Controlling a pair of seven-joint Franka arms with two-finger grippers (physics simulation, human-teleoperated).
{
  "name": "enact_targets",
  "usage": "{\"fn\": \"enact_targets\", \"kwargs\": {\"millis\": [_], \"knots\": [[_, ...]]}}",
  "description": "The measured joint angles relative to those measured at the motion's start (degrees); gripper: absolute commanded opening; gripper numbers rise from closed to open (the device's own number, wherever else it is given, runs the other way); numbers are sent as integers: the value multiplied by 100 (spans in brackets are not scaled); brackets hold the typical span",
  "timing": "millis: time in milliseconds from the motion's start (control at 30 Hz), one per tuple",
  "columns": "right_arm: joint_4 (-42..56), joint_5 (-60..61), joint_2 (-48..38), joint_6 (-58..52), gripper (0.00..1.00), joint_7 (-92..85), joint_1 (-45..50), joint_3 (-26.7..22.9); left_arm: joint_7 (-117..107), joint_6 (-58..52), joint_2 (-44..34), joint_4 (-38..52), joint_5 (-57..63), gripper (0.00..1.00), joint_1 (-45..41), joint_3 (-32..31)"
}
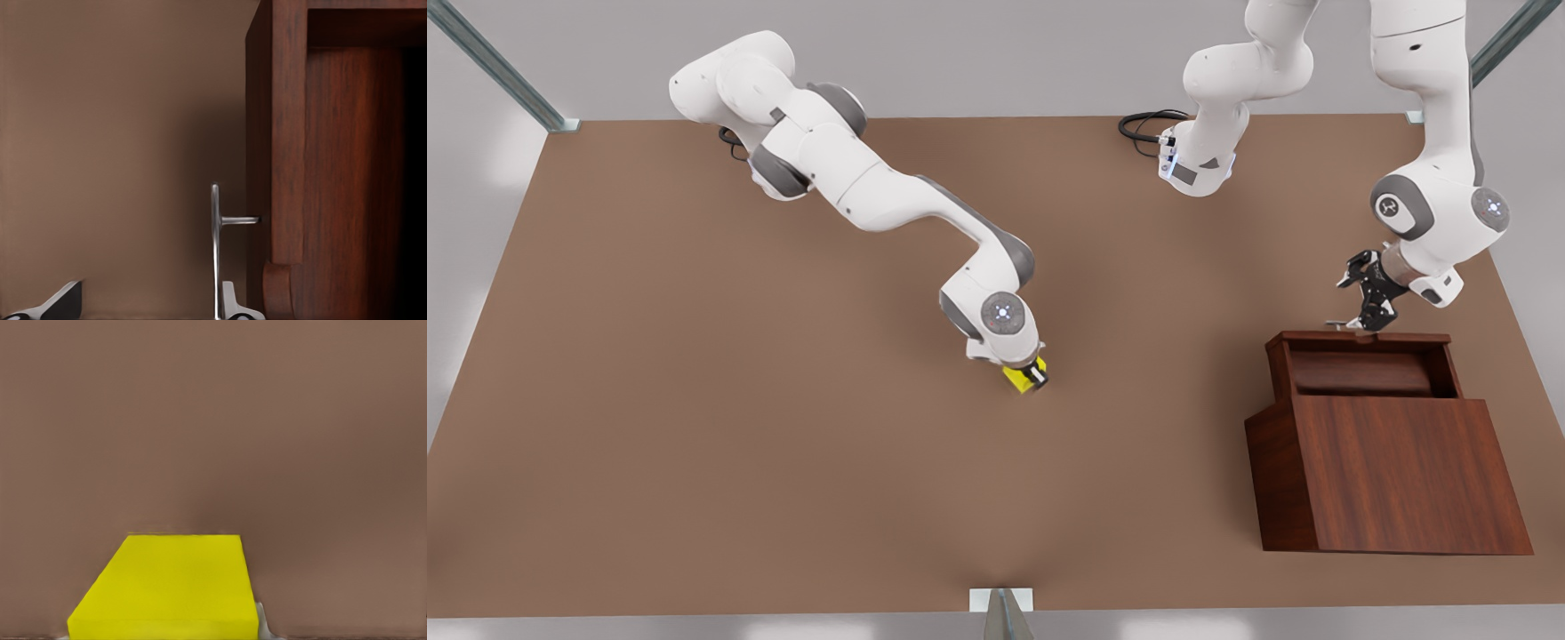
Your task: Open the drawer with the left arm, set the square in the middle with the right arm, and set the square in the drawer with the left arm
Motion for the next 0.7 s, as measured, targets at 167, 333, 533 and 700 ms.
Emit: {"fn": "enact_targets", "kwargs": {"millis": [167,333,533,700], "knots": [[-16,32,46,-14,100,-156,9,27,-231,-668,-283,249,13,100,-82,-17],[10,28,-104,-355,100,-502,-9,36,-112,-5185,531,4585,295,100,-155,-1773],[-1076,-15,-2537,-1460,100,-2853,-1688,-22,7569,-5115,1480,5687,533,100,-276,-2402],[-3211,166,-4992,-2209,100,-6721,-3738,-22,6089,-3811,2306,5821,666,100,-2429,-2490]]}}
